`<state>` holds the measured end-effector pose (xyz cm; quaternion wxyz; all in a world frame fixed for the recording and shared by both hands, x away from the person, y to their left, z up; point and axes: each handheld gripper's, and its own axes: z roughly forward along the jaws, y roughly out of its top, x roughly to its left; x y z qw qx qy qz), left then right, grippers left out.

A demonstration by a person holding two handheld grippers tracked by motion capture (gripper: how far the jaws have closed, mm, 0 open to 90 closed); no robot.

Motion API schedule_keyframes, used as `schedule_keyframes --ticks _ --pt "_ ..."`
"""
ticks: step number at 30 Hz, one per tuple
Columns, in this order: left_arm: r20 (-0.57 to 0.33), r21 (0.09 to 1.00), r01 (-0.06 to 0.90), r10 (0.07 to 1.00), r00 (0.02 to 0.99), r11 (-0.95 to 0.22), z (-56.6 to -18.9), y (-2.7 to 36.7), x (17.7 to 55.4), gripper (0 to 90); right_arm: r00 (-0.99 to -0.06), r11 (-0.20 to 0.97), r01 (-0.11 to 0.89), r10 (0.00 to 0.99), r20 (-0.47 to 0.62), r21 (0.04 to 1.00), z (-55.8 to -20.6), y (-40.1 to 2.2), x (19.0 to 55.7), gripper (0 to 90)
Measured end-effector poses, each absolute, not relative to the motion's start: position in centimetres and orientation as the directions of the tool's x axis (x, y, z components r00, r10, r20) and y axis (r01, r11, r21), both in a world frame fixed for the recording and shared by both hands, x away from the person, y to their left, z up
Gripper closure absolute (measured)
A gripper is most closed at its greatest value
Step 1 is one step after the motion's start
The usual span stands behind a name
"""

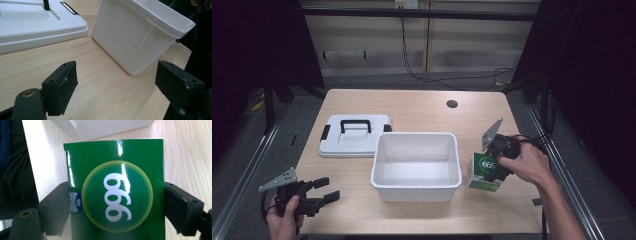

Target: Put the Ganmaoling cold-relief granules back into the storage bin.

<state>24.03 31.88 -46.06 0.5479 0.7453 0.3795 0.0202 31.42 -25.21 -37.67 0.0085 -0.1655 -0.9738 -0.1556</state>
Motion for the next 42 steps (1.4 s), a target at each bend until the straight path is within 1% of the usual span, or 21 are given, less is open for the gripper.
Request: schedule_keyframes --ticks 9,13,21,22,25,28,37,38,40,42 --pt "-0.384 0.833 0.542 0.587 0.713 -0.113 -46.0 31.9 24.0 17.9 -0.946 0.901 0.320 0.321 0.046 0.294 -35.7 -25.2 31.2 15.4" --pt "-0.387 0.832 0.543 0.585 0.713 -0.111 -46.0 31.9 24.0 17.9 -0.947 0.897 0.315 0.320 0.037 0.311 -35.1 -25.4 31.2 15.4" --pt "-0.385 0.833 0.542 0.587 0.712 -0.112 -46.0 31.9 24.0 17.9 -0.943 0.897 0.327 0.332 0.037 0.298 -33.5 -25.8 31.0 15.4" --pt "-0.383 0.833 0.541 0.588 0.712 -0.113 -46.0 31.9 24.0 18.0 -0.946 0.896 0.316 0.324 0.028 0.311 -33.3 -25.9 31.0 15.4" --pt "-0.381 0.833 0.541 0.589 0.712 -0.115 -46.0 31.8 24.0 18.0 -0.945 0.898 0.316 0.327 0.016 0.306 -32.2 -26.0 30.9 15.4" --pt "-0.384 0.832 0.543 0.589 0.711 -0.113 -46.0 31.8 24.0 17.9 -0.948 0.901 0.305 0.319 0.005 0.308 -31.8 -26.0 30.9 15.4" --pt "-0.384 0.832 0.543 0.588 0.712 -0.114 -46.1 31.9 24.0 17.9 -0.951 0.901 0.292 0.308 0.003 0.320 -30.2 -25.5 31.3 15.4" --pt "-0.383 0.833 0.542 0.589 0.711 -0.113 -46.0 31.9 24.0 18.0 -0.947 0.898 0.307 0.321 0.008 0.315 -29.9 -25.5 31.2 15.4" --pt "-0.385 0.831 0.544 0.590 0.709 -0.112 -46.1 31.9 24.0 17.9 -0.951 0.899 0.293 0.311 -0.003 0.325 -29.2 -25.6 31.2 15.4" --pt "-0.384 0.832 0.544 0.589 0.711 -0.113 -46.1 31.8 24.0 17.9 -0.948 0.897 0.302 0.320 -0.001 0.323 -29.0 -25.5 31.2 15.4"
